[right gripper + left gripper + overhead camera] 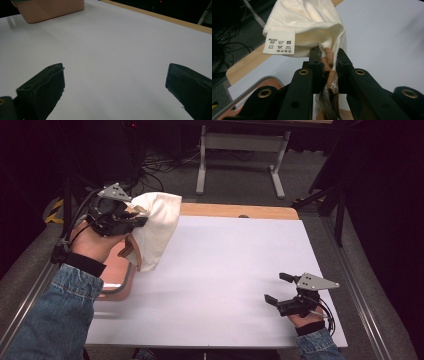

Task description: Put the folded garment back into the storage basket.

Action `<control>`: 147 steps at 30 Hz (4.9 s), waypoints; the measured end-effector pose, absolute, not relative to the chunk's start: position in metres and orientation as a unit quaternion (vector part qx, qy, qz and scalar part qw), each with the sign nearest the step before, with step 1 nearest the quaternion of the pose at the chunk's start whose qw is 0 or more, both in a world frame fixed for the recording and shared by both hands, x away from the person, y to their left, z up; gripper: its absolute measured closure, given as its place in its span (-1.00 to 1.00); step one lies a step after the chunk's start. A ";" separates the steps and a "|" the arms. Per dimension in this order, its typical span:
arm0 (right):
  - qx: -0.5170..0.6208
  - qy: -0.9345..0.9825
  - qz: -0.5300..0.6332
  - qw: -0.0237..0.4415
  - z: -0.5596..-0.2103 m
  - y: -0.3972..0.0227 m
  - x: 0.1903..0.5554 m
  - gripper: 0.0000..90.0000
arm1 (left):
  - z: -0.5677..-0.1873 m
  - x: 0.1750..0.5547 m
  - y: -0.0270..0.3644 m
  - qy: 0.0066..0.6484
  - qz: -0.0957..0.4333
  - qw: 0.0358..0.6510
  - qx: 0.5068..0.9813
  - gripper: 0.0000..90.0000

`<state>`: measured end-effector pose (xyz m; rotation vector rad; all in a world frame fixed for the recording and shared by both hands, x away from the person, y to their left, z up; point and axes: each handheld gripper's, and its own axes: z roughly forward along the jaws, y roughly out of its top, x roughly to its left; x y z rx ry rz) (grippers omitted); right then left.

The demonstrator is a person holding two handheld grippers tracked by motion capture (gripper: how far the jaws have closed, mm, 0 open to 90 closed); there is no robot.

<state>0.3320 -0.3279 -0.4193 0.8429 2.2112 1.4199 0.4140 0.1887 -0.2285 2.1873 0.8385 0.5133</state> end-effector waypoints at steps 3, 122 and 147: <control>0.300 0.787 0.505 0.190 -0.419 -0.328 0.332 -0.94 | -0.228 0.413 0.195 0.330 0.201 0.360 0.849 0.77; 0.302 0.793 0.497 0.184 -0.423 -0.323 0.332 -0.93 | -0.364 0.488 0.310 0.510 0.088 0.231 0.824 0.74; 0.301 0.792 0.498 0.184 -0.423 -0.323 0.331 -0.93 | -0.379 0.500 0.312 0.537 0.098 0.208 0.812 0.57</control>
